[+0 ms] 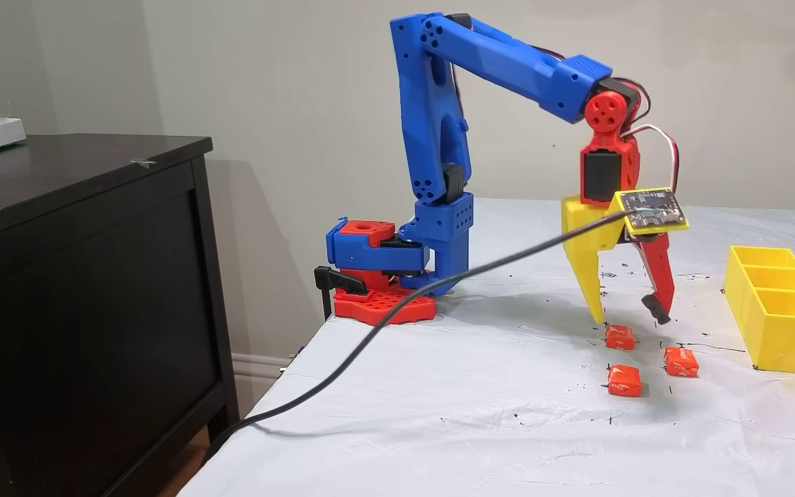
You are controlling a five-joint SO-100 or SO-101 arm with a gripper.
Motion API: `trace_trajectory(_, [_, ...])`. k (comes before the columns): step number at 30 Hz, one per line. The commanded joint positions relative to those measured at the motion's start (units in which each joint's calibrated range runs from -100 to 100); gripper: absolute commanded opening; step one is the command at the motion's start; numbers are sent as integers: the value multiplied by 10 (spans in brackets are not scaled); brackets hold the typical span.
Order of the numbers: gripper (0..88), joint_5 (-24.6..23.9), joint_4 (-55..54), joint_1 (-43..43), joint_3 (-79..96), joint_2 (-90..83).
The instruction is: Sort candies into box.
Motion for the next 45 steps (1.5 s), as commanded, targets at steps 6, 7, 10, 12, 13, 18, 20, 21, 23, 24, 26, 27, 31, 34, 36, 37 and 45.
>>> trace_trajectory(6, [242,-5,-9,-8,-26,33])
trace_trajectory(7, [243,-4,-9,-8,-27,35])
trace_trajectory(10, [243,-3,-16,-8,-27,44])
trace_trajectory(12, [240,-3,-21,-8,-28,48])
trace_trajectory(13, [238,-3,-22,-8,-30,51])
trace_trajectory(18, [238,-4,-24,-6,-39,64])
trace_trajectory(20, [236,-3,-25,-4,-40,65])
trace_trajectory(21, [235,-3,-25,-3,-40,65])
trace_trajectory(23, [235,-3,-27,-2,-40,65])
trace_trajectory(24, [234,-3,-27,-1,-41,65])
trace_trajectory(26, [216,-3,-30,-1,-41,68])
trace_trajectory(27, [196,-3,-31,-1,-41,72])
trace_trajectory(31, [108,-2,-36,-5,-45,89])
trace_trajectory(34, [66,-5,-21,-6,-61,99])
trace_trajectory(36, [47,-5,-17,-6,-65,96])
trace_trajectory(37, [43,-5,-17,-5,-65,94])
trace_trajectory(45, [1,-7,-22,-4,-35,6])
